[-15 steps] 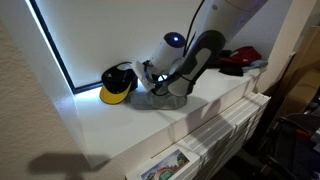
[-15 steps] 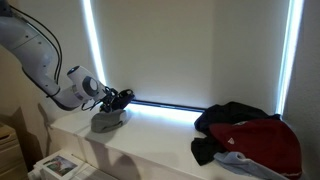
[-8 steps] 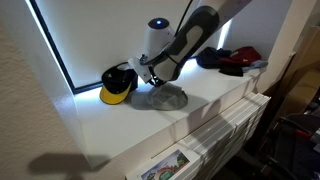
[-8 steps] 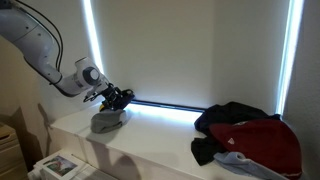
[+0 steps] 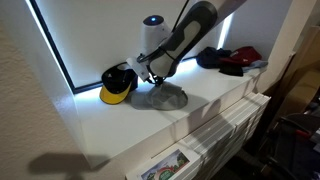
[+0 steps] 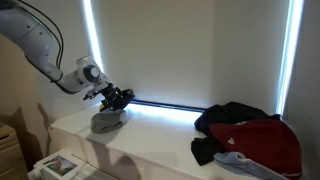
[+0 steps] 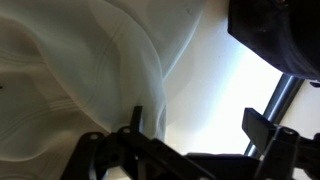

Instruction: Put the grey cap on top of the pile of caps on the right

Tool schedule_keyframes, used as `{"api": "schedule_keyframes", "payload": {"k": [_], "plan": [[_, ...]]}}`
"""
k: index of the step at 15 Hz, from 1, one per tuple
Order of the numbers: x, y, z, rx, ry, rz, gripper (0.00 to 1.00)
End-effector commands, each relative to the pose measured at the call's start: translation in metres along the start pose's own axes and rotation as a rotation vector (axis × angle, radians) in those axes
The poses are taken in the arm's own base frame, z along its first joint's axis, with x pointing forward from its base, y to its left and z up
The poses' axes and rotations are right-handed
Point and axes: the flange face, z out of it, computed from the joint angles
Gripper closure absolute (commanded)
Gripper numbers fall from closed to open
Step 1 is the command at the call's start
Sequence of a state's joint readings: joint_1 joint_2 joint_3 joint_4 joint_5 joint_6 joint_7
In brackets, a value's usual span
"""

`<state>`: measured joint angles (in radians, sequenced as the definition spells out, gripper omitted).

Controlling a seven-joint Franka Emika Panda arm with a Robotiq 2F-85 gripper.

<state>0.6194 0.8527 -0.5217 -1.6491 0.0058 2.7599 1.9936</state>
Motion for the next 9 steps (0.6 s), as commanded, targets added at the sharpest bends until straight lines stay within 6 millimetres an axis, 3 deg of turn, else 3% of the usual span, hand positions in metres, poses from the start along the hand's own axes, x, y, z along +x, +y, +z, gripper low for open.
{"api": "schedule_keyframes", "payload": {"k": [1,3,4,7,9], "plan": [[0.006,-0.031,-0.015,-0.073,0.034,0.063,0.0],[0.012,-0.046,-0.019,-0.083,0.085,0.107,0.0],[0.007,-0.033,-0.017,-0.065,0.06,0.07,0.0],[0.014,-0.045,-0.023,-0.068,0.082,0.096,0.0],[0.014,-0.037,-0.023,-0.114,0.05,0.082,0.0]]}}
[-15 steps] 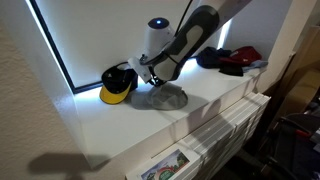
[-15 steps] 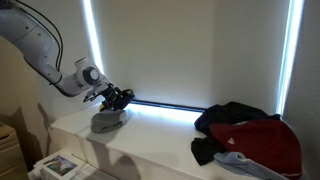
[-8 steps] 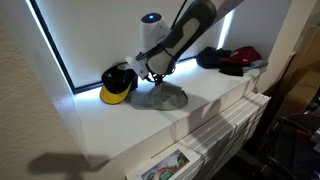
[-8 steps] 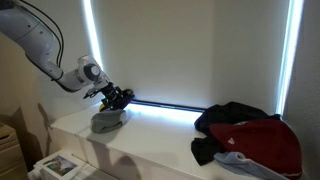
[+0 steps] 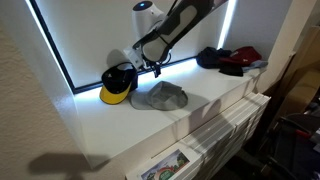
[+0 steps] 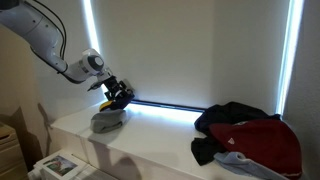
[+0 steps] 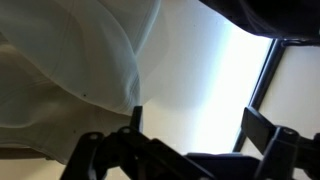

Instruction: Put the grey cap on top of the pile of caps on the right

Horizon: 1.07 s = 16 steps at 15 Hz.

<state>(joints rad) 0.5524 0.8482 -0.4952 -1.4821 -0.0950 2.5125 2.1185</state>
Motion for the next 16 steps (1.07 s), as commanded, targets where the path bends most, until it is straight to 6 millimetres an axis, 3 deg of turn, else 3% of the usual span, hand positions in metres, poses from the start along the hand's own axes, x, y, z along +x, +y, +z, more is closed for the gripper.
{"api": "schedule_keyframes", "payload": {"k": [1,6,7,11,16], "plan": [[0.003,0.009,0.0,-0.083,-0.048,0.001,0.0],[0.025,-0.009,0.013,-0.199,-0.004,0.13,0.0],[0.016,0.002,0.018,-0.171,-0.013,0.08,0.0],[0.027,-0.009,0.015,-0.184,-0.004,0.117,0.0],[0.055,-0.047,-0.003,-0.303,-0.031,0.305,0.0]]}}
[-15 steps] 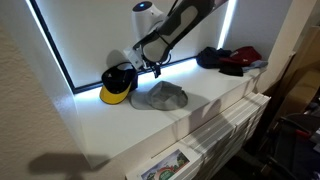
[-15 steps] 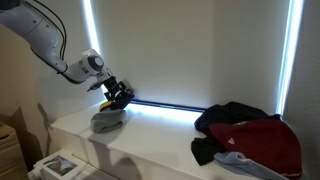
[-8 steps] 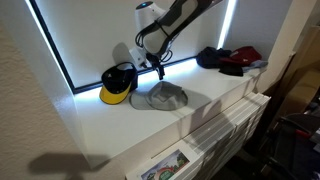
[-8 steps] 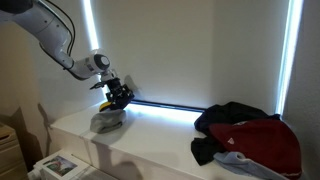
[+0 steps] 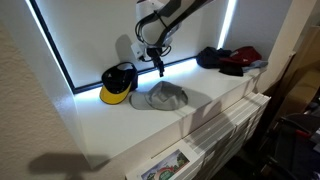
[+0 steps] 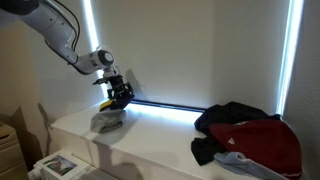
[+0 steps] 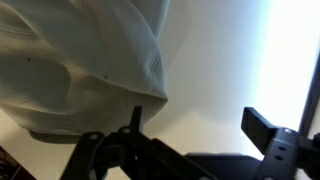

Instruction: Put the grey cap on top of the pile of caps on the right

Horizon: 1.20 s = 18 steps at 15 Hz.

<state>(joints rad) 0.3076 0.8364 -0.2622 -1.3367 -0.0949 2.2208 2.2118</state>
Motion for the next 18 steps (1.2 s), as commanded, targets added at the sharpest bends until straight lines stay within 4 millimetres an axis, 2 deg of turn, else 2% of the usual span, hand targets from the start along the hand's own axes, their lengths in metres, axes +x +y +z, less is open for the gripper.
{"api": "schedule_keyframes", "payload": {"k": [1,4,5,6,9,10,15,18], "plan": [[0.015,-0.032,-0.03,-0.064,-0.028,0.135,0.0],[0.022,-0.047,-0.046,-0.08,-0.016,0.206,0.0],[0.019,-0.049,-0.048,0.012,0.035,0.21,0.0],[0.025,-0.044,-0.049,-0.032,0.005,0.178,0.0],[0.022,-0.046,-0.052,-0.002,0.023,0.197,0.0],[0.027,-0.041,-0.049,-0.104,0.0,0.178,0.0],[0.05,-0.034,-0.037,-0.376,-0.061,0.185,0.0],[0.058,-0.026,-0.034,-0.453,-0.066,0.188,0.0]]}}
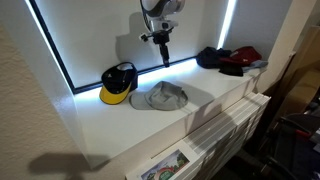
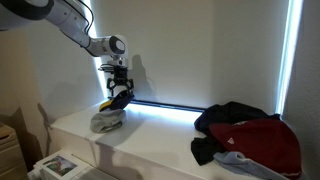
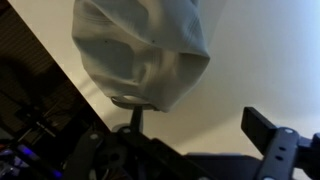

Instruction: Put the grey cap on top of the pile of caps on the right

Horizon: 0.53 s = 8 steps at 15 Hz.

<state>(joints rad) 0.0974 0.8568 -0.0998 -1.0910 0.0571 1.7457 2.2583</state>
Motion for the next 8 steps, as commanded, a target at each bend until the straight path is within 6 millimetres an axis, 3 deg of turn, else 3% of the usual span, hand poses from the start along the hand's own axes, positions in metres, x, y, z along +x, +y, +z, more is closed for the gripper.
{"api": "schedule_keyframes", "payload": {"k": [1,5,8], "plan": [[0.004,-0.001,0.0,-0.024,-0.001,0.003,0.0],[0.003,0.002,0.001,-0.044,-0.004,-0.002,0.0],[0.001,0.009,0.054,-0.06,0.079,-0.059,0.0]]}}
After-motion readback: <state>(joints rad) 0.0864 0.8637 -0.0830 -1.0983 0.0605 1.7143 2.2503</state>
